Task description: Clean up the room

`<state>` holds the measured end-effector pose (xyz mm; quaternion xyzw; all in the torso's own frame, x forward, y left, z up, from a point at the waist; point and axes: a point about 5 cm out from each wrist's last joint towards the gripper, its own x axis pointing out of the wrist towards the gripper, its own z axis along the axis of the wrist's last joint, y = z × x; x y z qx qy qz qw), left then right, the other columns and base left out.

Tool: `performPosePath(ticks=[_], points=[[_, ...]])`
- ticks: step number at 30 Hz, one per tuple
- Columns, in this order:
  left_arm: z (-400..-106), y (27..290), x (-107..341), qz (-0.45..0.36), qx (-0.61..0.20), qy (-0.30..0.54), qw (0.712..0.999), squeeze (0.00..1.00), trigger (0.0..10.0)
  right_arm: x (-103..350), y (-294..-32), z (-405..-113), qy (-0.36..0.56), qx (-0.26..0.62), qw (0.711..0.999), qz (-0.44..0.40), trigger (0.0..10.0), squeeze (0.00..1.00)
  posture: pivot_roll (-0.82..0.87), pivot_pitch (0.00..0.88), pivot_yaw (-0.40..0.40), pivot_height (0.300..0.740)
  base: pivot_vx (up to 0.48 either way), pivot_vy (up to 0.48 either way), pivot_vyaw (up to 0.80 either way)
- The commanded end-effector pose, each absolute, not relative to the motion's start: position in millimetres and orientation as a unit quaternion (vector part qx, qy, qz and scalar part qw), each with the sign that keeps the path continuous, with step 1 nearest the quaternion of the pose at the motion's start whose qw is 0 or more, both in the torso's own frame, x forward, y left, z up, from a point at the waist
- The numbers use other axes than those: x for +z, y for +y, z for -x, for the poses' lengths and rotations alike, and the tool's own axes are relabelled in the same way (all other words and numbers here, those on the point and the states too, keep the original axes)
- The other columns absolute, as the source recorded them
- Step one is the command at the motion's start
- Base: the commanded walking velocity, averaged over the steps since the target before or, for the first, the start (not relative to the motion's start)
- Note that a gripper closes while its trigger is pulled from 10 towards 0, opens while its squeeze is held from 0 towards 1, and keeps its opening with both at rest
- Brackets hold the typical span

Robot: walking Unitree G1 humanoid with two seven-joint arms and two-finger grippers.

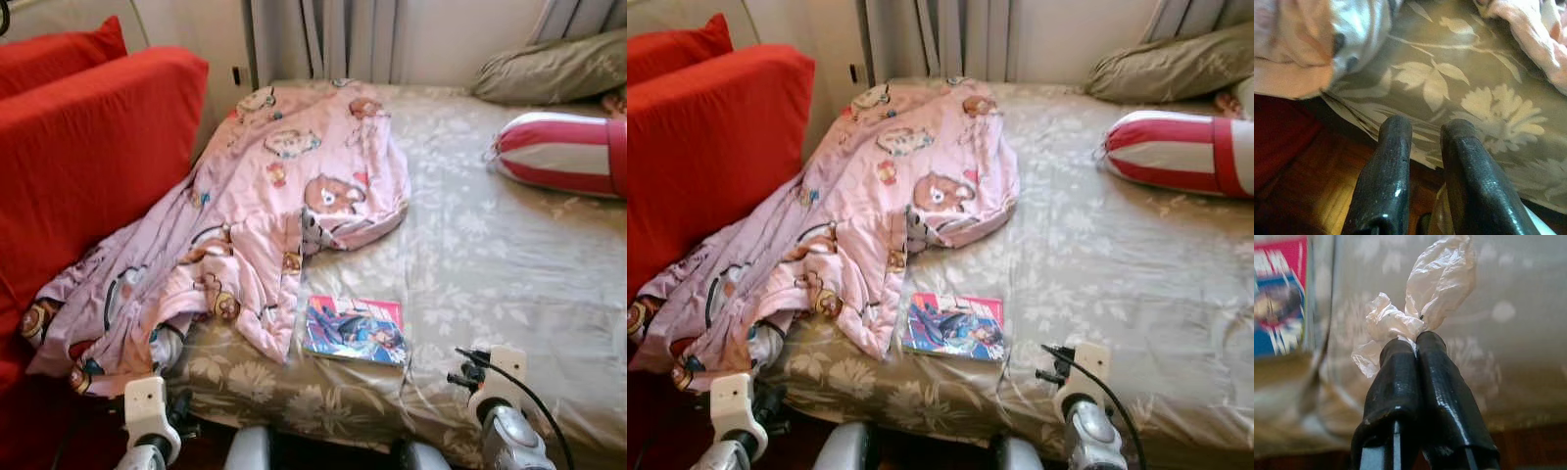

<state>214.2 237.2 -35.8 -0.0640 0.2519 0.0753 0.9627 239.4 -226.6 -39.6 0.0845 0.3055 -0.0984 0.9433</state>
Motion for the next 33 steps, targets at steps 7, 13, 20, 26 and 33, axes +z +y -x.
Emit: performPosePath(ticks=[7,13,20,26,33], points=[[-203,235,-54,0.048,0.068,0.321,0.943,0.0,10.0,-57,-212,-221,0.358,-0.073,0.923,-0.12,10.0,0.0,0.05,0.0,0.057,0.627,0.0,0.0,0.0],[-180,225,-72,0.072,0.085,0.366,0.924,0.0,10.0,-75,-216,-189,0.427,-0.07,0.897,-0.093,10.0,0.0,0.06,0.0,0.01,0.662,0.0,0.0,0.0],[-174,219,-77,0.057,0.074,0.385,0.918,0.0,10.0,-74,-228,-187,0.427,-0.079,0.897,-0.08,10.0,0.0,0.03,0.0,-0.001,0.692,0.0,0.0,0.0],[-177,213,-77,0.019,0.028,0.389,0.921,0.0,10.0,-73,-235,-185,0.43,-0.065,0.899,-0.048,10.0,0.0,0.04,0.0,0.002,0.732,0.0,0.0,0.0],[-178,215,-77,0.02,0.044,0.392,0.919,0.0,10.0,-80,-224,-174,0.457,0.002,0.89,-0.002,10.0,0.0,-0.06,0.0,0.089,0.74,0.0,0.0,0.0]])
